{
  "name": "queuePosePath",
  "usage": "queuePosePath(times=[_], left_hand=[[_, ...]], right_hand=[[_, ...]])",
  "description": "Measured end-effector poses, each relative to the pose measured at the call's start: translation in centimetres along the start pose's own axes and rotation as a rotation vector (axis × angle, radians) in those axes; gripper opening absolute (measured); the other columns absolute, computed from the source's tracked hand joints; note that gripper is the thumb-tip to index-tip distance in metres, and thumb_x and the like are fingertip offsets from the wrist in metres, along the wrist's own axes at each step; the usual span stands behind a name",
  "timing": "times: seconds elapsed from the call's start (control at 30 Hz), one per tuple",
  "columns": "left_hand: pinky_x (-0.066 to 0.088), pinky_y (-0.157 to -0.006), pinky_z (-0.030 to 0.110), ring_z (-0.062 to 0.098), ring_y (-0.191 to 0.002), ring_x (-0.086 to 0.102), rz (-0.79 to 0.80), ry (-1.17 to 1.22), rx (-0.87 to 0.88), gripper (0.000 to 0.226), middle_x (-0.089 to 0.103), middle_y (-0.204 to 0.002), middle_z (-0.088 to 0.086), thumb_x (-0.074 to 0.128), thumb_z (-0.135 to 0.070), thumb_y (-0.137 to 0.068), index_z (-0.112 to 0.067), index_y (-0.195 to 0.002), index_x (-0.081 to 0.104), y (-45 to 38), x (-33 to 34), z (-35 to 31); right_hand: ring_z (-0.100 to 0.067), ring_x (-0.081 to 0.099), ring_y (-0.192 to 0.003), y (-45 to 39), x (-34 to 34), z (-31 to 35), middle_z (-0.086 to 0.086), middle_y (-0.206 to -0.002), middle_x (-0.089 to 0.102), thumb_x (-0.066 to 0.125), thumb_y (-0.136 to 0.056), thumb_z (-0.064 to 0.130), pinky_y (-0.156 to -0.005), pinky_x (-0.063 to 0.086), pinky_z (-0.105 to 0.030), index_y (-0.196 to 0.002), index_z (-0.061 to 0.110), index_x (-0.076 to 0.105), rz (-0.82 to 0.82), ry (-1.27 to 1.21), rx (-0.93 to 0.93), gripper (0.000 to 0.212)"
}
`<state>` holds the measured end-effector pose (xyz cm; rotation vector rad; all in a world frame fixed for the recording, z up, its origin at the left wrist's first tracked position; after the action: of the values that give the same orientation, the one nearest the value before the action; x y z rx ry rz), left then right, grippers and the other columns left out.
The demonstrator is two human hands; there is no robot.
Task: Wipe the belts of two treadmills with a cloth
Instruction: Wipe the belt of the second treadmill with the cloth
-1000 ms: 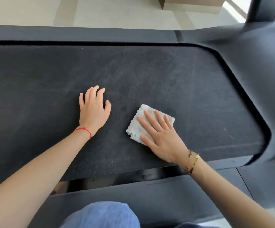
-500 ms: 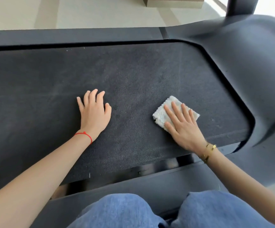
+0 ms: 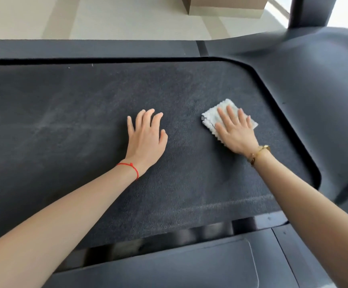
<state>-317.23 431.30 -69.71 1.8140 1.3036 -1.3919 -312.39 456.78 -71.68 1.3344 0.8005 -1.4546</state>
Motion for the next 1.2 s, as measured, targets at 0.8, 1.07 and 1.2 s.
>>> queuePosePath(times=[0.8, 1.07, 1.2], left_hand=[[0.01, -0.123, 0.058, 0.028, -0.151, 0.02, -0.001, -0.109, -0.168, 0.055, 0.031, -0.16, 0.008, 0.034, -0.031, -0.1, -0.013, -0.152, 0.037, -2.3, 2.2, -0.2], [0.013, -0.122, 0.059, 0.029, -0.151, 0.023, 0.018, -0.132, -0.166, 0.056, 0.033, -0.159, 0.01, 0.033, -0.031, -0.099, -0.012, -0.151, 0.038, -2.3, 2.2, -0.2], [0.016, -0.121, 0.061, 0.031, -0.149, 0.026, 0.015, -0.14, -0.168, 0.056, 0.035, -0.157, 0.011, 0.032, -0.031, -0.097, -0.011, -0.149, 0.04, -2.4, 2.3, -0.4]], right_hand=[[-0.036, 0.005, -0.15, -10.7, 0.8, 9.0, -0.004, -0.166, 0.009, 0.023, -0.106, 0.042, -0.119, 0.002, -0.05, -0.158, 0.028, 0.011, -0.014, 0.129, -0.48, 0.055], [-0.035, 0.0, -0.151, -20.4, -2.8, 0.5, -0.002, -0.166, 0.005, 0.021, -0.105, 0.04, -0.121, -0.003, -0.052, -0.158, 0.029, 0.013, 0.006, 0.027, -0.149, 0.054], [-0.038, -0.001, -0.15, -22.7, -2.7, 2.4, -0.002, -0.166, 0.004, 0.02, -0.103, 0.042, -0.12, -0.005, -0.053, -0.157, 0.029, 0.012, 0.025, 0.035, -0.084, 0.057]])
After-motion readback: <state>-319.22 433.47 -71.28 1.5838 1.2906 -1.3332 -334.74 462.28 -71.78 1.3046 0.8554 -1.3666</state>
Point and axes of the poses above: each hand's wrist, its own y-axis away from the middle knuckle, its own x-axis out of the palm, z = x × y, the point moved 9 cm from there along -y, towards the middle knuckle
